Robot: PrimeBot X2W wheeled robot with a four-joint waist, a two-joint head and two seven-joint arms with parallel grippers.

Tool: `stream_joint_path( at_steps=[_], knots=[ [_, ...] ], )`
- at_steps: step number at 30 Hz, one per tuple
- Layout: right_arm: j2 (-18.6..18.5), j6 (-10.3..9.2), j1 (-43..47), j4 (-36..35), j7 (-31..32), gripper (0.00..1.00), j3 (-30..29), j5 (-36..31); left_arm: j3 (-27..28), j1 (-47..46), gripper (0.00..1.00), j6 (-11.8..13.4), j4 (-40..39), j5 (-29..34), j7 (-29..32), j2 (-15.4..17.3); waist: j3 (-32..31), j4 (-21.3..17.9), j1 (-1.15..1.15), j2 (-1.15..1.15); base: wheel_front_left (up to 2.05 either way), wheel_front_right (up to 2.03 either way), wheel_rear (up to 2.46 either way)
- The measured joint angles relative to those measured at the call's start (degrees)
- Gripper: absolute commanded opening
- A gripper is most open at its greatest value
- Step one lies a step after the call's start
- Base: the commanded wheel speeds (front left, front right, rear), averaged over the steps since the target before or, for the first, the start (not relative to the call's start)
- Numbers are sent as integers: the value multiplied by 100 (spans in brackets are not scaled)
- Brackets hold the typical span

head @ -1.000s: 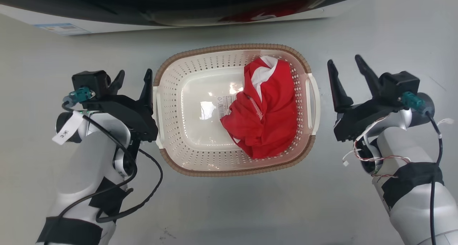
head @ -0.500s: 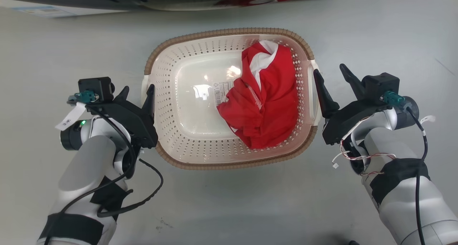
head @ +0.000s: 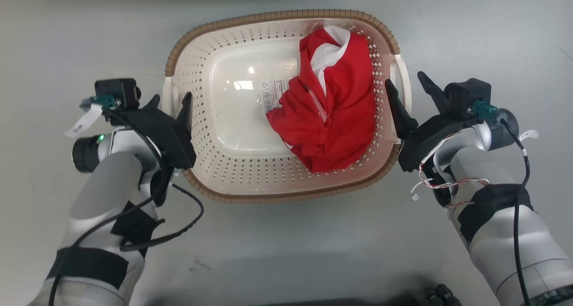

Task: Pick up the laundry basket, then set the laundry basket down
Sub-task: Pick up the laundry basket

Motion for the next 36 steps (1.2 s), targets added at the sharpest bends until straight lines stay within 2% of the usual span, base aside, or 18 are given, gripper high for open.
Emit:
stream_joint_path(
  at_steps=[5, 6, 7, 8, 9, 22, 36],
  knots=[
    [22, 3, -179, 141, -5, 100, 70, -2, -13, -255, 100, -47, 97, 0, 33, -48, 174, 12, 0, 0, 0, 0, 0],
    [30, 3, -198, 171, -5, 81, 81, -2, -12, -267, 93, -48, 140, 0, 32, -55, 199, 16, 0, 0, 0, 0, 0],
    [38, 3, -217, 201, -7, 0, 91, -1, -12, -266, 56, -48, 187, 0, 32, -60, 219, 20, 0, 0, 0, 0, 0],
    [47, 3, -241, 233, -7, 0, 100, -1, -13, -266, 0, -48, 225, 0, 33, -65, 232, 23, 0, 0, 0, 0, 0],
    [80, 60, -274, 274, -9, 0, 131, -1, -27, -277, 0, -107, 247, 0, 32, -103, 247, 24, 0, 0, 0, 0, 0],
    [200, 56, -384, 624, -59, 0, 146, 103, -16, -445, 0, -144, 653, -56, -15, -201, 159, 8, 0, 0, 0, 0, 0],
    [248, 112, -345, 1129, -57, 0, 170, 269, -37, -442, 0, -246, 1104, -130, 137, -348, -483, 40, -1, 0, 0, 0, 0]
  ],
)
